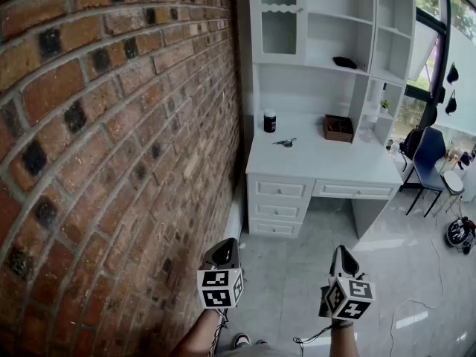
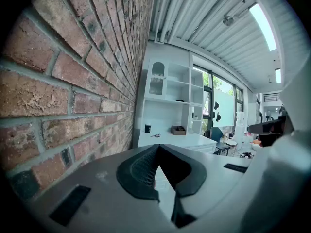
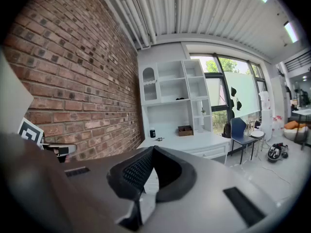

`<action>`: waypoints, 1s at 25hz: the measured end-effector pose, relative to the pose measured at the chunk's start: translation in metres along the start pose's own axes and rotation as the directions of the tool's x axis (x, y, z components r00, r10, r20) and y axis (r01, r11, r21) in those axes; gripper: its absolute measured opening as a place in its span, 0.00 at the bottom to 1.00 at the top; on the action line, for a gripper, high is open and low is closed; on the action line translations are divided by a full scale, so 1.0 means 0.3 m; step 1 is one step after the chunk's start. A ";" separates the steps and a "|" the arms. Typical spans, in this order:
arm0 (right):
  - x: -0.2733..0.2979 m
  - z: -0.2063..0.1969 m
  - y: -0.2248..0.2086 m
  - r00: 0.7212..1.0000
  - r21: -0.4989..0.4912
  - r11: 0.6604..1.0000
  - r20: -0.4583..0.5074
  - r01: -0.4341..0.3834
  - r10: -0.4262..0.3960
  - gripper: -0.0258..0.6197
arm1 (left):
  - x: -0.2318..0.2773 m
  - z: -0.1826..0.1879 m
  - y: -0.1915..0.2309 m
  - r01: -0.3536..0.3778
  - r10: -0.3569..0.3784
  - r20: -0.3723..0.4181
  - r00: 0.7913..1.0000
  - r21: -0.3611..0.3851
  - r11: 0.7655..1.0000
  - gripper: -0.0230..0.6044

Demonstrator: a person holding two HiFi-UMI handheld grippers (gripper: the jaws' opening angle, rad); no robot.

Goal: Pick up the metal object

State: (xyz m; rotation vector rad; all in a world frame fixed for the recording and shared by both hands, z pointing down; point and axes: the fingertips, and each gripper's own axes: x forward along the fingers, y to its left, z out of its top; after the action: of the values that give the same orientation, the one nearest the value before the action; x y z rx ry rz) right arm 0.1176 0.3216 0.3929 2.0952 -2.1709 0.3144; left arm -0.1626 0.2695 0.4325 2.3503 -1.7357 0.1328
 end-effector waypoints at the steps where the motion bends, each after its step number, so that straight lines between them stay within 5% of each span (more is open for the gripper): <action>1: -0.003 -0.002 0.003 1.000 0.001 1.000 -0.001 -0.001 0.001 0.04 | -0.002 -0.003 0.001 0.001 -0.001 -0.001 1.000 -0.004 1.000 0.05; 25: -0.052 -0.076 -0.005 0.998 0.047 0.999 -0.055 0.011 -0.008 0.04 | -0.030 -0.052 -0.050 0.059 -0.060 -0.026 0.998 -0.050 0.997 0.06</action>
State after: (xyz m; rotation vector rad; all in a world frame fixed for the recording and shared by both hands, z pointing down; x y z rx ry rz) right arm 0.1184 0.3418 0.4116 2.0944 -2.1425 0.4207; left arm -0.1501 0.2858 0.4442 2.3511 -1.6361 0.1105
